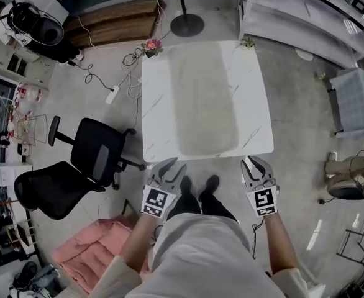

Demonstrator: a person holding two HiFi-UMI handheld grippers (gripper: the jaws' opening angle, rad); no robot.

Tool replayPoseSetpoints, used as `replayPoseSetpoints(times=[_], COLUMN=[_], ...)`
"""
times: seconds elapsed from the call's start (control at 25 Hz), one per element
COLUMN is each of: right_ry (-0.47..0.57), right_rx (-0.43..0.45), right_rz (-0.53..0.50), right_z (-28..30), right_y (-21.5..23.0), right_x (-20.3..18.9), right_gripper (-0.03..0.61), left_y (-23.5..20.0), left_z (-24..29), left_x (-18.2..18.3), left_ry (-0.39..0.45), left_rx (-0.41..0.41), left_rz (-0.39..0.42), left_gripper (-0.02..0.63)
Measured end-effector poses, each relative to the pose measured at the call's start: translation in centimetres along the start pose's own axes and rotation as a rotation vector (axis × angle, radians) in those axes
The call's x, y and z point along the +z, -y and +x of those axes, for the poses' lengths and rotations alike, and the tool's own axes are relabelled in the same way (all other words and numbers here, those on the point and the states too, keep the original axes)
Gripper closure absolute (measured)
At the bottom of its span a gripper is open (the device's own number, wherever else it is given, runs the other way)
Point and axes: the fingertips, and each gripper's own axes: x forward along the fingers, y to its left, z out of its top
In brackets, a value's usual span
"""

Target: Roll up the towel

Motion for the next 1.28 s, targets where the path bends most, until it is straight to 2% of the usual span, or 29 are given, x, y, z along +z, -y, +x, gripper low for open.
replayPoseSetpoints(times=[0.2,0.4,0.8,1.12,1.28], right_ry=[-0.067,-0.172,-0.387,-0.462,-0.494], right_rx=[0.048,0.096,0.266,0.389,0.448], right_rz=[-0.01,-0.088,-0.25,-0.352,-0.384], right_z=[3.1,7.2,12.9,16.3,17.7], right_y=[-0.7,-1.3,-2.6,-2.8,-3.1], right_x=[-3.4,-7.7,-18.0,-22.0,-23.5], right_gripper=[0.48,0.477,0.469,0.437,0.434], left_y=[-0.6,-1.4,-1.5,-2.1,-2.2], left_z=[3.2,7.3,13.5,15.9,16.4], left_x=[-4.0,-9.9,-20.2,-24.3,-24.9], left_ry=[-0.074,-0.194,-0.429,-0.553,-0.568], left_rx=[-0.021,-0.065,-0.175,-0.217,-0.244], left_rz=[0.006,0.038,0.215,0.299,0.292], left_gripper=[0.457,0.454,0.454,0.439,0.437])
